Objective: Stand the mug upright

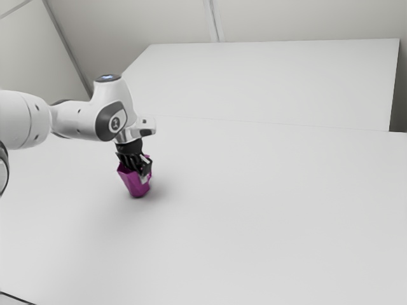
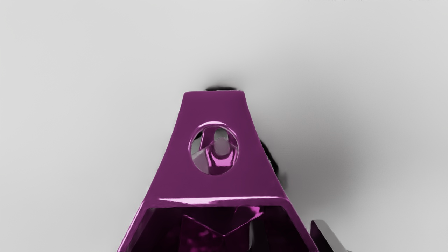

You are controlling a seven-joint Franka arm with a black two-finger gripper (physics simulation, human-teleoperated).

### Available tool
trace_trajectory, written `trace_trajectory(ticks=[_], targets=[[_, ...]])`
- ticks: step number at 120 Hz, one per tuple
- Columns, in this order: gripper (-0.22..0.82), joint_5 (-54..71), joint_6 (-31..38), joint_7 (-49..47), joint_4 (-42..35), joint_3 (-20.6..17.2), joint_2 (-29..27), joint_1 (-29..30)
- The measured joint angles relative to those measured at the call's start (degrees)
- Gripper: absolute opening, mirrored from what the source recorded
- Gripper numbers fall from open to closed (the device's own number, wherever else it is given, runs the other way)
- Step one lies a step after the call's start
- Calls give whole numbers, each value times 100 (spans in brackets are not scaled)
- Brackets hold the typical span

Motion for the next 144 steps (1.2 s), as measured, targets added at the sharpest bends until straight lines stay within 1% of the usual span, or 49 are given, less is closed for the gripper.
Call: trace_trajectory(ticks=[10,20,31,45,60,72,98,113,126,144], targets=[[21,-11,46,-103,-9,-5,-17,-1],[34,-17,67,-193,-9,-40,-84,0],[43,-34,52,-274,2,-109,-289,-7],[51,-105,-111,-349,213,-169,-607,-11],[55,-338,-520,-409,717,-178,-628,-5],[57,-534,-973,-450,1350,-174,-476,1],[59,-672,-1963,-531,2640,-219,-369,11],[60,-679,-2482,-569,3261,-250,-324,-5],[60,-671,-2850,-596,3564,-257,-314,2],[60,-687,-3132,-623,3632,-289,-322,0]])
